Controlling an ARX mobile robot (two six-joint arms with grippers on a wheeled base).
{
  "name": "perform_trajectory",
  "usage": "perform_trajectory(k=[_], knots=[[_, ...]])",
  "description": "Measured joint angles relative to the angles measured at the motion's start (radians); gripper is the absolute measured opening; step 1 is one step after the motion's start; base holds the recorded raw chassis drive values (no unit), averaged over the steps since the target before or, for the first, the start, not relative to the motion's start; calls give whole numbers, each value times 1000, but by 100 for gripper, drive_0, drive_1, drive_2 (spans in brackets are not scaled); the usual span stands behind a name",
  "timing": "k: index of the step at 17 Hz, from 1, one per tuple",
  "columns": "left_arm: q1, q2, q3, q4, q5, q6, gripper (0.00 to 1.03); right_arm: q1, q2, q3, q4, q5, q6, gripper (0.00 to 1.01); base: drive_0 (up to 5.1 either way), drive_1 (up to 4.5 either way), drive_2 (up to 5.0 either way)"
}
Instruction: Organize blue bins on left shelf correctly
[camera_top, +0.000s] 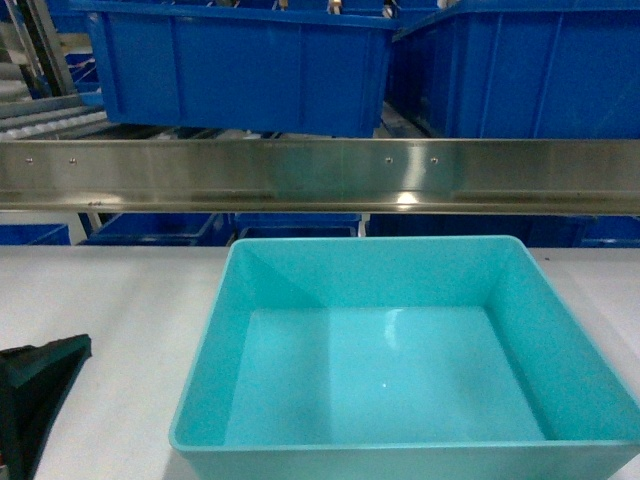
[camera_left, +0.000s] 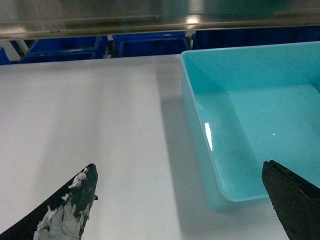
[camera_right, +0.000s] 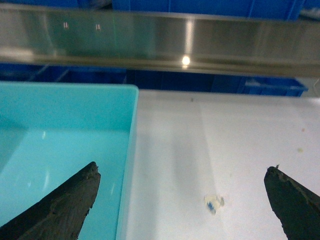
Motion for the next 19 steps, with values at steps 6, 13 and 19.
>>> perform_trajectory(k=[6,13,19], knots=[[-15,71,18,-14,6,-33,98,-29,-17,0,-26,-32,-1,98,0,0,0],[20,403,222,-80,246,-256,98,33,264,198,22,-10,-44,98,0,0,0],[-17,591,294,-63,233,-267,98,2,562,382,-51,-1,-87,98,0,0,0]])
